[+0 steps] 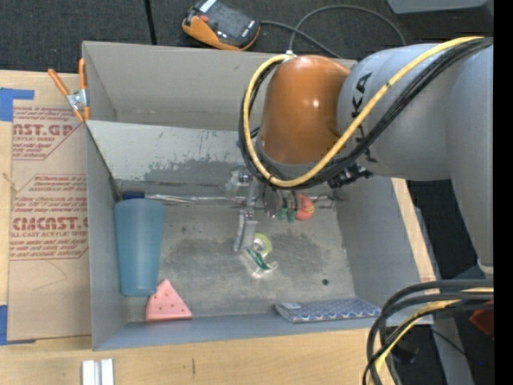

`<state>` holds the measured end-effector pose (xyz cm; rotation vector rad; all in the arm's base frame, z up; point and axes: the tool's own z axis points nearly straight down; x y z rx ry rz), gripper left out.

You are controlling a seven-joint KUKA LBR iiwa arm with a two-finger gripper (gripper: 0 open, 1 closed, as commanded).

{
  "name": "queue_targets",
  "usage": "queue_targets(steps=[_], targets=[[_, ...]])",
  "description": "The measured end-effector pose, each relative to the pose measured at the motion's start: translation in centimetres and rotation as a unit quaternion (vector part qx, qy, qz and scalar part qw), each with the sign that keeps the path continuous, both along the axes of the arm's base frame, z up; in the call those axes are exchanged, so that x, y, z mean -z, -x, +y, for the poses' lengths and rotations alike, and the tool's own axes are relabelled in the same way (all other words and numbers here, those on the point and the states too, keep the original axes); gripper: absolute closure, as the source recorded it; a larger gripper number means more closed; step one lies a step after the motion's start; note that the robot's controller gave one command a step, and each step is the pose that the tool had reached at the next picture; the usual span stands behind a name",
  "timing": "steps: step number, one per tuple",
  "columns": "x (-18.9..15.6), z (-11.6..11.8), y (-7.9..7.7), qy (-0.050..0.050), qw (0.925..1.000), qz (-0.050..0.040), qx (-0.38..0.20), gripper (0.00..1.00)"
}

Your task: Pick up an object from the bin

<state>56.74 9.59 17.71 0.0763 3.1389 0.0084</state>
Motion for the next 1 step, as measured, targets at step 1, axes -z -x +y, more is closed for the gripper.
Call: queue_targets(steps=[1], targets=[[-0.34,-4.62,1.32,0.003,0.9996,0.0,-0.027,0.0]])
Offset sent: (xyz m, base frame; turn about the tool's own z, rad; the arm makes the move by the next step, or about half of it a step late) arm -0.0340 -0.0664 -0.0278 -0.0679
